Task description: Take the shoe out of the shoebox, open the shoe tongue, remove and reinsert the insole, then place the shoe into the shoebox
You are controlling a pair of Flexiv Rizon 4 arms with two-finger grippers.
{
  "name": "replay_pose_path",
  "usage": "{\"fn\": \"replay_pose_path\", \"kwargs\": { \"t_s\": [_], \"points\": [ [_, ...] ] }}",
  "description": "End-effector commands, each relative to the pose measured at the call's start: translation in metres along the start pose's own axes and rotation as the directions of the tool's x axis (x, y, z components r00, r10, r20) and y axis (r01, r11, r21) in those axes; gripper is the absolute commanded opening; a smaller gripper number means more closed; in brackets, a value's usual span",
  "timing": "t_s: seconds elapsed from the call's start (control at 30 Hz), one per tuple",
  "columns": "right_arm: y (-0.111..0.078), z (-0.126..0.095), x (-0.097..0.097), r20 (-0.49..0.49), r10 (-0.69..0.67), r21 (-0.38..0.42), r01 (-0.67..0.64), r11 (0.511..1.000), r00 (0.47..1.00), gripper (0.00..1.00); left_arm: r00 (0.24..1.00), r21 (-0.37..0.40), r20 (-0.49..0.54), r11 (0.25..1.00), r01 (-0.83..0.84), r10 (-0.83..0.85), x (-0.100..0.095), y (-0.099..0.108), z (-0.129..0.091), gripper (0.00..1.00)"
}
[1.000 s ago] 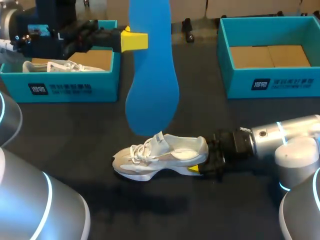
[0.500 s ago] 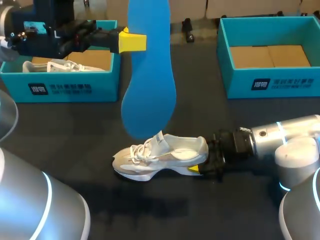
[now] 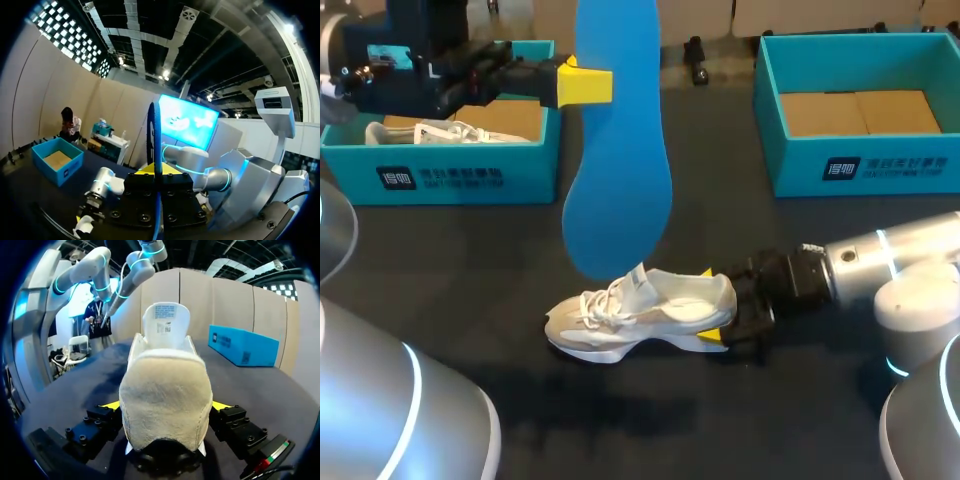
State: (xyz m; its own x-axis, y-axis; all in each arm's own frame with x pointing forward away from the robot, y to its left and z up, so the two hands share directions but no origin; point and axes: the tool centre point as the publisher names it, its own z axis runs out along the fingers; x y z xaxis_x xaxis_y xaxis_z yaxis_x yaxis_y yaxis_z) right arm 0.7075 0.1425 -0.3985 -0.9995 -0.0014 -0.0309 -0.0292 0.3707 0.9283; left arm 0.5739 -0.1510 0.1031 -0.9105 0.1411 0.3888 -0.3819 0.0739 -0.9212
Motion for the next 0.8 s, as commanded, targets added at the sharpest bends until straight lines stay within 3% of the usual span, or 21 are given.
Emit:
{"fn": "replay_pose_path", "kwargs": {
  "t_s": [0.03, 0.27, 0.47, 0.6, 0.8],
  "points": [
    [0.008, -0.008, 0.005, -0.001, 0.0, 0.026, 0.0, 1.0, 1.0, 1.0, 1.0, -0.004, -0.002, 1.0, 0.0, 0.0, -0.001, -0.001, 0.001, 0.0],
    [0.009, -0.016, 0.011, -0.042, 0.023, 0.067, -0.021, 0.998, 0.999, 1.0, 1.0, -0.004, -0.002, 1.0, 0.0, 0.0, -0.001, -0.001, 0.001, 0.0],
    [0.017, -0.033, 0.014, -0.075, 0.1, 0.177, -0.085, 0.981, 0.992, 1.0, 1.0, -0.004, -0.002, 1.0, 0.0, 0.0, -0.001, -0.001, 0.001, 0.0],
    [0.024, -0.041, 0.014, -0.051, 0.211, 0.284, -0.188, 0.94, 0.976, 1.0, 1.0, -0.004, -0.002, 1.0, 0.0, 0.0, -0.001, -0.001, 0.001, 0.0],
    [0.036, -0.045, 0.017, 0.008, 0.268, 0.417, -0.247, 0.875, 0.963, 1.0, 1.0, -0.004, -0.002, 1.0, 0.0, 0.0, -0.001, -0.001, 0.001, 0.0]
  ]
}}
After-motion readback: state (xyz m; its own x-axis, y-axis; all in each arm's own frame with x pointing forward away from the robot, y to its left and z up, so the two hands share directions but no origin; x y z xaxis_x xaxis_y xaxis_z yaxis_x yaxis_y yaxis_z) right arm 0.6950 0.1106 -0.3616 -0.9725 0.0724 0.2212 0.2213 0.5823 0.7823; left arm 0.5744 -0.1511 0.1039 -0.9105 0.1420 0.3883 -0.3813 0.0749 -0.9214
